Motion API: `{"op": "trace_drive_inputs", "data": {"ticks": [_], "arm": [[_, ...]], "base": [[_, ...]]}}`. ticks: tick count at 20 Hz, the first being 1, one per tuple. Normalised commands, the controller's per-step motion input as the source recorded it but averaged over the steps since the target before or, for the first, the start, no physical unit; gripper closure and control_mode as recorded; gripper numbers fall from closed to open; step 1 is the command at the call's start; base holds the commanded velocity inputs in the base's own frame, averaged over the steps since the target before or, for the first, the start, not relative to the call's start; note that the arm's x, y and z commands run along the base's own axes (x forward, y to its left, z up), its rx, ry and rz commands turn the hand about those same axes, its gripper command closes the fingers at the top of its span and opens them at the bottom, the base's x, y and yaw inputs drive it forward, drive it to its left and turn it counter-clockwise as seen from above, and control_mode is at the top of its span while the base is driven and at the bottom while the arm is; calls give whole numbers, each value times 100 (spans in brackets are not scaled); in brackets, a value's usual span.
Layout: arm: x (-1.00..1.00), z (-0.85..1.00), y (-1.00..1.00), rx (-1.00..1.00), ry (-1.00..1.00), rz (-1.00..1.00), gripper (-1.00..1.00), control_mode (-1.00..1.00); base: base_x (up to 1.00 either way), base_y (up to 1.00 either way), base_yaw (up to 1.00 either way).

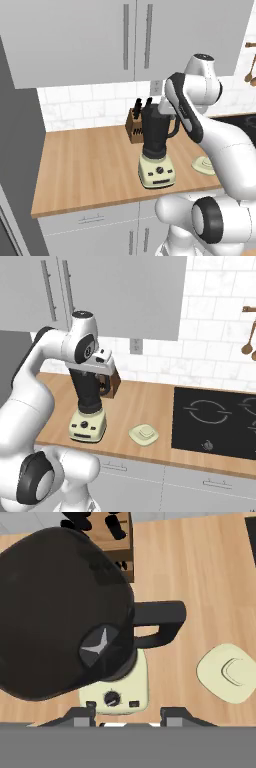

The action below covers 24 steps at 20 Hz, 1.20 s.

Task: Close the lid blender by securely placing the lid on top.

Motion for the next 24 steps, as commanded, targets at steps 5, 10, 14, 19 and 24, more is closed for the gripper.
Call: {"op": "trace_drive_inputs", "data": {"ticks": [5, 10, 14, 19, 24], "arm": [[-31, -6, -63, 14, -1, -2, -100, -100], [-21, -12, -100, 15, 0, 3, -100, -100], [-3, -22, -99, 0, 0, 22, -100, -100], [0, -49, -62, -1, 0, 33, -100, -100], [0, -79, -23, -6, 0, 35, -100, -100]], "base": [[0, 0, 0], [0, 0, 0], [0, 0, 0], [0, 0, 0], [0, 0, 0]]}}
